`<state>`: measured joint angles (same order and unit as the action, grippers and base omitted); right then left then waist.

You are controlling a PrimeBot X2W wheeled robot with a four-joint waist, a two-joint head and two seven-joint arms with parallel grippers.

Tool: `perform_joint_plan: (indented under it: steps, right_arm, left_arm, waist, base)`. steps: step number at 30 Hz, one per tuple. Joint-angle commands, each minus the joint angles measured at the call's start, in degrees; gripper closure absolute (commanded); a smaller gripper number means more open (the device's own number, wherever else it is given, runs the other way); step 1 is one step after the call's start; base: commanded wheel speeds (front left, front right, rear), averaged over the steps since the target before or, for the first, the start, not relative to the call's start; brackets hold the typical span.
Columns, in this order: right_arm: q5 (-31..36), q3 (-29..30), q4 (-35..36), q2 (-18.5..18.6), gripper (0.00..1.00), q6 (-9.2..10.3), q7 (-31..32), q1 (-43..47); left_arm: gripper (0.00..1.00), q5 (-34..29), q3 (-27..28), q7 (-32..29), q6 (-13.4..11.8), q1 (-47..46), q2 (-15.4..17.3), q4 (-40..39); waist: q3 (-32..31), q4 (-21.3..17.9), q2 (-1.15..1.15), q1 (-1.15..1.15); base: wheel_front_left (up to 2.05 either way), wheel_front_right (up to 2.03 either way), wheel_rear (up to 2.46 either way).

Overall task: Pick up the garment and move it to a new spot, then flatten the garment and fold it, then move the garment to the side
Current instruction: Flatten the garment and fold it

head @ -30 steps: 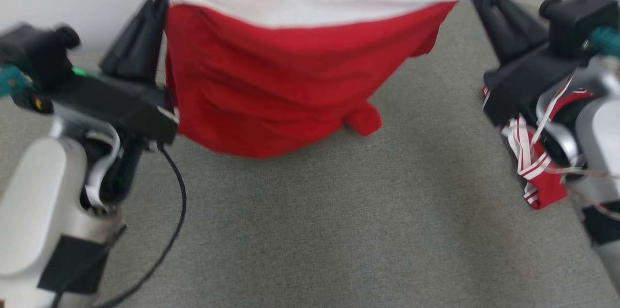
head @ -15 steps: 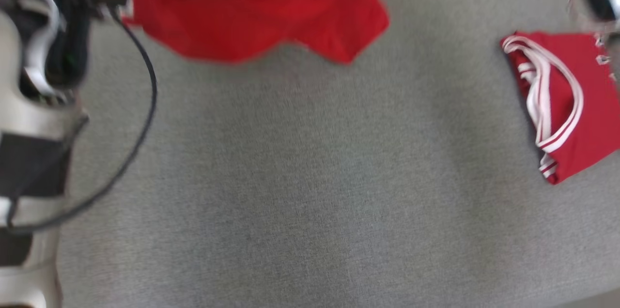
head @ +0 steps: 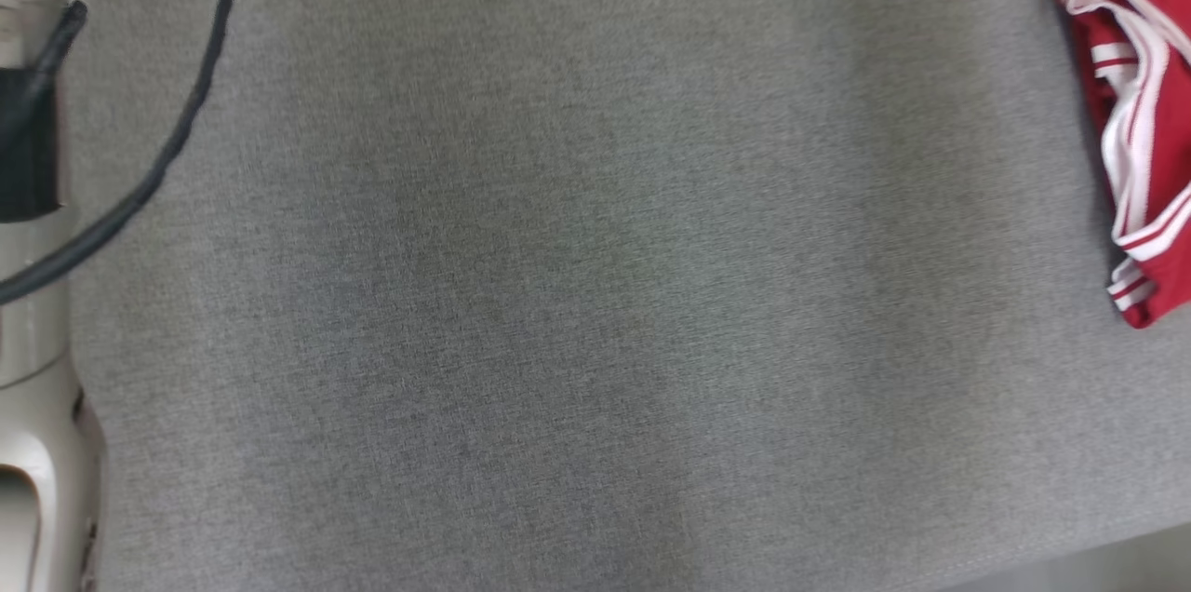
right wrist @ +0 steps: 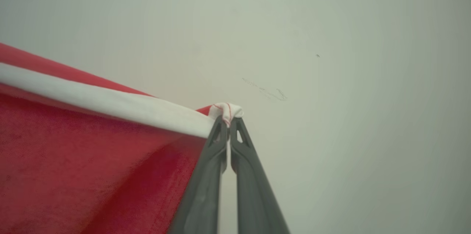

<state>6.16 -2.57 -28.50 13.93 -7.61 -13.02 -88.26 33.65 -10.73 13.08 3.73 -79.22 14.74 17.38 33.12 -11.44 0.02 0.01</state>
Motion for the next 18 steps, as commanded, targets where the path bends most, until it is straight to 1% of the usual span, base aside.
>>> perform_joint_plan:
  steps: [1,5,9,14,18]
  right_arm:
    - [1.12,0.43,-0.27,-0.6,1.0,0.25,-0.44,0.5]
    - [3.61,-1.58,-1.91,-1.31,1.0,0.23,-1.13,2.65]
    - [4.12,-5.95,-3.63,-0.81,1.0,0.23,-1.6,6.57]
    - [2.24,-11.66,-3.03,0.52,1.0,0.23,-1.92,10.63]
    - [0.33,-15.06,-0.85,1.98,1.0,0.23,-2.05,13.37]
  left_arm:
    - [1.0,-0.6,-0.18,0.47,0.6,0.48,-0.15,0.36]
    - [1.0,-1.03,-2.89,1.14,2.33,3.63,0.13,1.2]
    - [1.0,-1.11,-5.68,1.54,3.34,7.6,1.18,2.08]
    - [1.0,0.84,-8.09,1.78,3.79,12.32,3.4,0.81]
    - [1.0,3.14,-11.28,1.2,3.74,16.07,5.81,-1.17]
  waist:
    - [2.47,0.78,-0.02,-0.01]
    - [4.76,1.49,-0.02,-0.01]
    - [6.05,1.99,-0.02,-0.01]
    - [5.83,2.35,-0.02,-0.01]
    - [4.37,2.52,-0.02,-0.01]
  base:
    - [0.0,0.0,0.0]
    - [0.0,0.0,0.0]
    - [0.0,0.0,0.0]
    - [0.0,0.0,0.0]
    - [0.0,0.0,0.0]
